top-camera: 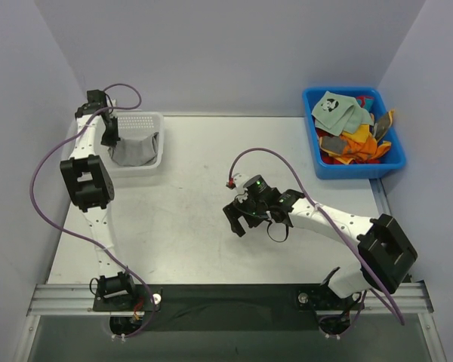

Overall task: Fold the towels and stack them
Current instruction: Neatly place the folded towel into the bin

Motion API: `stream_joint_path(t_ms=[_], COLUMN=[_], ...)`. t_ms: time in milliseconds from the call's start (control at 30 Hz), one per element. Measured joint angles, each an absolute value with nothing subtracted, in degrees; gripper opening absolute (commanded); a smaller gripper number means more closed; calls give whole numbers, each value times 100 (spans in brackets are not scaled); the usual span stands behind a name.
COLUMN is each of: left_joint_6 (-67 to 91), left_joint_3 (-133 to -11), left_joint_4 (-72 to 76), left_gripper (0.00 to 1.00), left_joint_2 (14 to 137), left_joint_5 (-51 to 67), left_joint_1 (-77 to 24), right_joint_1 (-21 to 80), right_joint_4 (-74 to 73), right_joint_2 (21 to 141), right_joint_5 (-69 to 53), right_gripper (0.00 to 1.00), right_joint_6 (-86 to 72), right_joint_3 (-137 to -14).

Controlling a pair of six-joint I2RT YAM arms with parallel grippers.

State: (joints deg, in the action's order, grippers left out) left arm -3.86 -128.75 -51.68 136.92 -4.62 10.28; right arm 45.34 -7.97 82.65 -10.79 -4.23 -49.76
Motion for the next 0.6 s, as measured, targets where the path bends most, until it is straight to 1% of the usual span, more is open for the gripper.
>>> stream_joint_path(t_ms=[233, 600], left_joint_6=[-408, -255], left_joint_3=[-12875, -12875], left_joint_4=[-5168, -5162], left_gripper=[0, 0], left_joint_2=[13686, 13686], left_joint_5=[-915, -1002], left_joint_1=[1044, 1288], right_joint_1=[4534, 4534], right_joint_4=[-799, -801], right_joint_2=[8324, 8326], right_joint_5=[-1094, -1098], right_gripper=[92, 92], right_joint_6=[-423, -423], right_joint_3=[-4995, -4998])
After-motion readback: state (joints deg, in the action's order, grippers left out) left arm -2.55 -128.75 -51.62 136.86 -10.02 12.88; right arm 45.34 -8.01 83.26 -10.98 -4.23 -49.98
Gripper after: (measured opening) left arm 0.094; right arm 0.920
